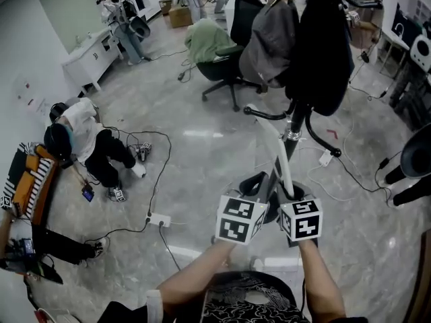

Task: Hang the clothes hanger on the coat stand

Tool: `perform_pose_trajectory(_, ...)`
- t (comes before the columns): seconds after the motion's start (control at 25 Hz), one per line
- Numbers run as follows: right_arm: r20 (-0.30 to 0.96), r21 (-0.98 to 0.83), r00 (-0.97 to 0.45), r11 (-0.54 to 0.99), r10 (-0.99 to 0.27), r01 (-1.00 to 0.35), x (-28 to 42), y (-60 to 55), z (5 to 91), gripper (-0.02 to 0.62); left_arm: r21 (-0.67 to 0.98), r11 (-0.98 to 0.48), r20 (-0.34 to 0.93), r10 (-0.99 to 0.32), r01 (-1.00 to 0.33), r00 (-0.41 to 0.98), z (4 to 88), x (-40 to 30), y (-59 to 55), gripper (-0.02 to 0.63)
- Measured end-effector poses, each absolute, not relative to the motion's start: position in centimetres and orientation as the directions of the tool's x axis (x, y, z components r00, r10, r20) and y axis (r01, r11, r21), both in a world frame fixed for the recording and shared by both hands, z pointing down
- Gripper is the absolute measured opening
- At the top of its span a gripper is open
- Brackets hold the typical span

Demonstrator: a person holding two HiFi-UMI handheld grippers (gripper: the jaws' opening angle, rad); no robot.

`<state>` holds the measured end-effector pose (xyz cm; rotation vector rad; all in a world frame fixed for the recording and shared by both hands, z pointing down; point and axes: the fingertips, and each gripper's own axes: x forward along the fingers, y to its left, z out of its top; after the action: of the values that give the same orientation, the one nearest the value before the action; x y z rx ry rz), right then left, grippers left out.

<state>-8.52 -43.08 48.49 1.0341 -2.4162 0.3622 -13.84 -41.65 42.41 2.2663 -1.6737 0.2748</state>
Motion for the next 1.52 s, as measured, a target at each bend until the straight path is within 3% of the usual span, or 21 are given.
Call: perform_pose_trajectory(1.52, 0.578, -0.028, -0.423, 0.501, -0.698, -0.865, -12.2, -45.4, 53.1, 0.051, 0.144, -0.496, 0.334, -0.79, -0.856, 0.514, 44.7, -16.7, -43.9, 0.008)
